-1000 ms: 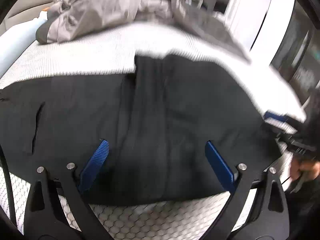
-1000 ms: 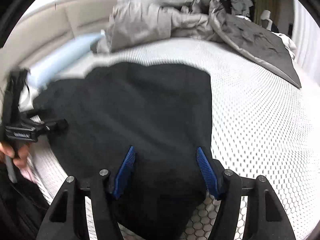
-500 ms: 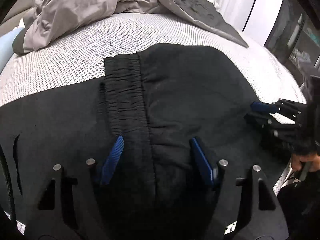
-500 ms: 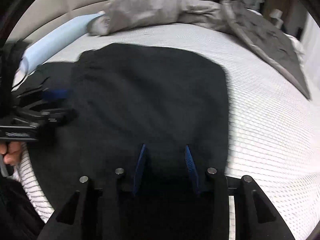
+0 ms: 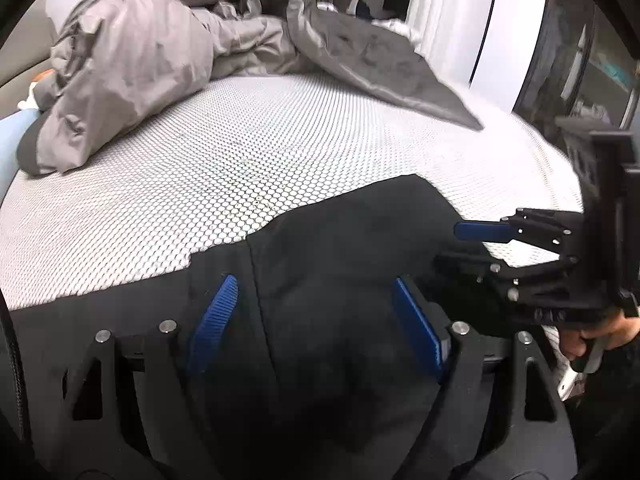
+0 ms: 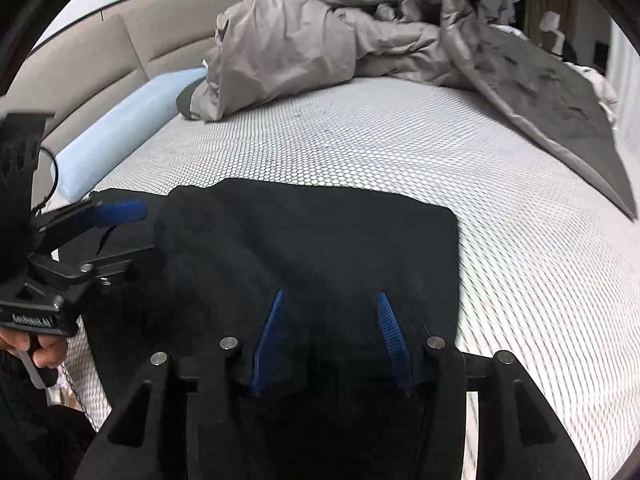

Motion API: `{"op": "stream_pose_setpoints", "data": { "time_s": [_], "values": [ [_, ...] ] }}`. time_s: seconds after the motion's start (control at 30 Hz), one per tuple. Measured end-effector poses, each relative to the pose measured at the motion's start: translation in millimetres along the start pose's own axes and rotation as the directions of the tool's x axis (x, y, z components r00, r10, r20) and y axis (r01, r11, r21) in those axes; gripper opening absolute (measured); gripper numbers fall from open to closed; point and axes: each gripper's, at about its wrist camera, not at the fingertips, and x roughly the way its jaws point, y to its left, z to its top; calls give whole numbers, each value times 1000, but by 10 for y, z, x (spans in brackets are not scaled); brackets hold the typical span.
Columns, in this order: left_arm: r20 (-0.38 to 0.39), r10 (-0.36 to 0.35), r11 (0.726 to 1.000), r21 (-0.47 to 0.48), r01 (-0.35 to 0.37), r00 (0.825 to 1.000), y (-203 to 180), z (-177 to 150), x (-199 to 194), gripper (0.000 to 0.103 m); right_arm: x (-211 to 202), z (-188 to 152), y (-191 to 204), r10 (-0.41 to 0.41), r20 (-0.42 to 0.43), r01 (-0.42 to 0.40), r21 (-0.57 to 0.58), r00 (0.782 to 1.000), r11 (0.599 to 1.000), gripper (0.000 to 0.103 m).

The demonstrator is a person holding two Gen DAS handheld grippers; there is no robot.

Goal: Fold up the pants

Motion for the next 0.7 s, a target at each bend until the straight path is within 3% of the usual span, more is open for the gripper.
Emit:
{"op": "stream_pose_setpoints", "data": {
  "time_s": [0.07,0.13,0.23,0.27,0.4,0.57,0.7],
  "values": [
    [-74,12,1000,-26,-14,997,80,53,243,57,151,42,54,14,-31,-14,-21,999,1000,50],
    [-126,3,996,-93,-14,992,231,55,421,53,338,106,33,21,-70,-22,-15,997,1000,50],
    [-149,-15,988,-152,-8,989,422,8,529,34,566,134,-51,16,-104,-16,-4,994,1000,49],
    [-145,-32,986,-165,8,989,474,1,519,32,587,130,-70,8,-104,-9,-4,994,1000,49],
    [-123,-61,984,-173,39,991,513,-48,446,32,527,93,-268,-52,-91,53,5,994,999,49],
    [-92,-13,987,-163,-2,996,437,-111,215,35,353,30,-419,-106,-59,109,48,993,993,50],
    [-17,-16,987,-157,13,1000,366,-160,-120,50,-9,-70,-289,-34,24,33,46,999,998,50]
  ]
}}
